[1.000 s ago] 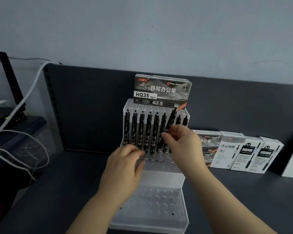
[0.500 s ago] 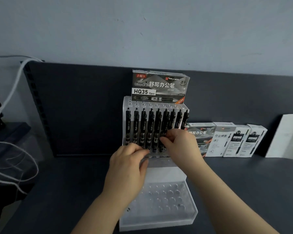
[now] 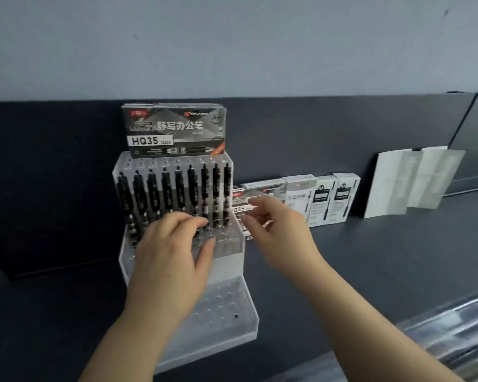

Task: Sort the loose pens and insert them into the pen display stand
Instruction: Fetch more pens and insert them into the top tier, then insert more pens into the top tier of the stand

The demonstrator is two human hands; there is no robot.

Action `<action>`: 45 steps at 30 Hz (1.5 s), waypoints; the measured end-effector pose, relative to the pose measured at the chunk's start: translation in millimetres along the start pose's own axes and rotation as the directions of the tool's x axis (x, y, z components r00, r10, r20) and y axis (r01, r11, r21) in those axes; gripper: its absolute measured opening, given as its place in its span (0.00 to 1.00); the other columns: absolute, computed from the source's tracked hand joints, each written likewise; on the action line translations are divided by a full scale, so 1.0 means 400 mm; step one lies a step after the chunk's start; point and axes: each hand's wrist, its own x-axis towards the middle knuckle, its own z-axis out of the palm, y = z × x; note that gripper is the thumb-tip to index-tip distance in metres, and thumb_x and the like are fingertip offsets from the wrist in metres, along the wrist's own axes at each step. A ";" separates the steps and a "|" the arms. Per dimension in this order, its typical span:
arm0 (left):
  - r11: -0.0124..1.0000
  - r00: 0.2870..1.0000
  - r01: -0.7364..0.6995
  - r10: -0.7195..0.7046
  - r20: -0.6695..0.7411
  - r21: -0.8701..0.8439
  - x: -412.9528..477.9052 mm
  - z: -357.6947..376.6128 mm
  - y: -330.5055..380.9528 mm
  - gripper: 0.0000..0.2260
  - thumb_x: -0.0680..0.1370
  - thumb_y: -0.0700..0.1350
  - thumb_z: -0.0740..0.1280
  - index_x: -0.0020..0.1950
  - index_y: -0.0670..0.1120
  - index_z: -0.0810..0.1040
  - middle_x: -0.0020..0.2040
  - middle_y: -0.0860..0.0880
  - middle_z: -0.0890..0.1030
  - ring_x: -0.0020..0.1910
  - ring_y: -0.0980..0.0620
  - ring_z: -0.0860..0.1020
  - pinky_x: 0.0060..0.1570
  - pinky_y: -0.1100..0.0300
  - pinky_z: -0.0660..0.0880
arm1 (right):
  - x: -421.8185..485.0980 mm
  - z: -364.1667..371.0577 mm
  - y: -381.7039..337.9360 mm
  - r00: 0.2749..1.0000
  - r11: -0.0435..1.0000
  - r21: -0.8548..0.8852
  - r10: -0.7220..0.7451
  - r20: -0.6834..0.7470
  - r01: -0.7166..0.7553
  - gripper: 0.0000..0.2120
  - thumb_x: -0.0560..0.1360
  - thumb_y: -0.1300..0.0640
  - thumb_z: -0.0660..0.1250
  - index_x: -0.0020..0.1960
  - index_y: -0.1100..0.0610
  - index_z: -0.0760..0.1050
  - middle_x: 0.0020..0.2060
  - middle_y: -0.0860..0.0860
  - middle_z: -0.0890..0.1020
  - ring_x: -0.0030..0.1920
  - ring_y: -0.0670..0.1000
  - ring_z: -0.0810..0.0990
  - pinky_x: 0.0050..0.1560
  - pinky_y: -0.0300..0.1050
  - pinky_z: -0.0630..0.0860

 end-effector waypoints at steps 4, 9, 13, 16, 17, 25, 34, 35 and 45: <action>0.994 0.986 -0.104 0.107 0.124 -0.031 0.014 0.122 0.183 0.15 0.74 0.48 0.69 0.60 0.46 0.79 0.56 0.50 0.77 0.57 0.46 0.76 0.58 0.49 0.72 | -0.069 -0.160 0.160 1.000 0.983 -0.180 0.019 0.007 -0.018 0.25 0.76 0.45 0.62 0.71 0.47 0.62 0.63 0.44 0.72 0.62 0.45 0.69 0.58 0.37 0.65; 0.983 0.920 -0.183 0.178 0.349 -0.021 -0.006 0.311 0.472 0.25 0.79 0.58 0.58 0.75 0.56 0.60 0.76 0.56 0.56 0.74 0.54 0.54 0.72 0.59 0.52 | -0.155 -0.412 0.391 0.993 0.911 -0.408 0.093 0.070 -0.057 0.30 0.76 0.41 0.59 0.75 0.46 0.55 0.76 0.46 0.53 0.74 0.49 0.51 0.71 0.43 0.57; 0.978 0.879 -0.203 0.207 0.429 -0.056 -0.013 0.437 0.724 0.27 0.79 0.59 0.57 0.76 0.58 0.54 0.78 0.55 0.49 0.76 0.54 0.49 0.73 0.58 0.49 | -0.216 -0.636 0.565 0.980 0.861 -0.494 0.181 0.085 -0.116 0.31 0.76 0.38 0.56 0.76 0.44 0.51 0.76 0.46 0.48 0.75 0.51 0.49 0.73 0.46 0.53; 0.974 0.855 -0.215 0.225 0.468 -0.075 -0.015 0.532 0.893 0.28 0.78 0.59 0.58 0.77 0.58 0.51 0.78 0.55 0.47 0.76 0.53 0.48 0.73 0.55 0.50 | -0.250 -0.789 0.685 0.974 0.825 -0.546 0.217 0.071 -0.144 0.32 0.77 0.37 0.54 0.76 0.44 0.49 0.76 0.46 0.49 0.75 0.51 0.48 0.74 0.47 0.51; 0.975 0.844 -0.208 0.219 0.489 -0.078 -0.014 0.563 0.942 0.29 0.78 0.59 0.58 0.77 0.58 0.50 0.78 0.55 0.46 0.76 0.53 0.48 0.73 0.55 0.51 | -0.259 -0.834 0.722 0.971 0.815 -0.559 0.230 0.065 -0.156 0.32 0.77 0.37 0.54 0.76 0.44 0.48 0.76 0.47 0.49 0.75 0.52 0.48 0.74 0.48 0.51; 0.977 0.771 -0.182 0.214 0.600 -0.116 0.055 0.793 1.224 0.32 0.78 0.59 0.59 0.77 0.56 0.47 0.78 0.52 0.44 0.77 0.50 0.47 0.73 0.52 0.53 | -0.263 -1.102 0.982 0.934 0.770 -0.566 0.357 -0.001 -0.295 0.31 0.77 0.37 0.55 0.75 0.44 0.49 0.76 0.47 0.51 0.75 0.53 0.49 0.74 0.50 0.51; 0.975 0.704 -0.152 0.224 0.674 -0.165 0.222 1.172 1.494 0.33 0.78 0.60 0.59 0.77 0.55 0.46 0.78 0.50 0.46 0.77 0.48 0.49 0.72 0.50 0.56 | -0.105 -1.327 1.343 0.900 0.704 -0.616 0.434 -0.021 -0.354 0.32 0.76 0.37 0.56 0.75 0.44 0.51 0.76 0.48 0.53 0.75 0.53 0.51 0.74 0.49 0.52; 0.976 0.690 -0.140 0.219 0.690 -0.169 0.247 1.214 1.529 0.33 0.78 0.60 0.59 0.77 0.55 0.46 0.78 0.50 0.46 0.77 0.47 0.48 0.72 0.50 0.56 | -0.081 -1.358 1.385 0.890 0.692 -0.621 0.455 -0.019 -0.367 0.32 0.76 0.37 0.56 0.75 0.44 0.51 0.76 0.48 0.53 0.75 0.53 0.51 0.74 0.49 0.52; 0.978 0.558 -0.103 0.208 0.803 -0.182 0.441 1.525 1.833 0.33 0.78 0.58 0.60 0.77 0.56 0.45 0.78 0.52 0.40 0.77 0.49 0.45 0.70 0.48 0.60 | 0.109 -1.599 1.763 0.833 0.656 -0.605 0.554 -0.020 -0.451 0.31 0.76 0.38 0.57 0.75 0.47 0.54 0.75 0.49 0.56 0.74 0.53 0.54 0.73 0.49 0.55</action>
